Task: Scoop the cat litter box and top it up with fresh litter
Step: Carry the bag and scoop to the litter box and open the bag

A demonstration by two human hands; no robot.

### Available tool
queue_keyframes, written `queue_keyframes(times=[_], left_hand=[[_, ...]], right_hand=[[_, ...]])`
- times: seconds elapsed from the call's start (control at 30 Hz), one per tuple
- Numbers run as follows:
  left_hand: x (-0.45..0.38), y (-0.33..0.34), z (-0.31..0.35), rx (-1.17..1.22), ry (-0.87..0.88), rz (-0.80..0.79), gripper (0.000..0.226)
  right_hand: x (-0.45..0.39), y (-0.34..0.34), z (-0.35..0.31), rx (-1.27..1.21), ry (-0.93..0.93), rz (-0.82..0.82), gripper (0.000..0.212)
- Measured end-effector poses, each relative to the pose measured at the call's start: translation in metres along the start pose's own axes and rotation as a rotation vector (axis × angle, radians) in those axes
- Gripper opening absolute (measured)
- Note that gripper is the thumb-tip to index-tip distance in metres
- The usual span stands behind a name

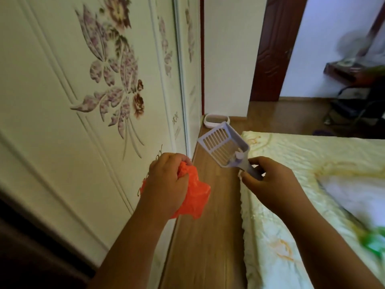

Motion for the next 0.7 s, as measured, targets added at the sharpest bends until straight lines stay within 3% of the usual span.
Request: queue_keyframes(times=[0.47, 0.7], left_hand=[[-0.021, 0.017, -0.063, 0.065, 0.111, -0.164, 0.020], [-0.034, 0.035, -0.064, 0.094, 0.143, -0.204, 0.018]], right_hand=[[0.030, 0.054, 0.000, 0.051, 0.127, 0.128, 0.033], [0.029, 0.054, 0.014, 0.009, 0.170, 0.186, 0.010]])
Point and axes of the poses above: each hand's wrist, its own x-axis away from the middle knuckle, its own y-axis out of the palm, z = x × y, the point moved 4 cm from there along -x, towards the middle knuckle, and after that the axes turned 14 degrees about -x, right-handed, at the moved point
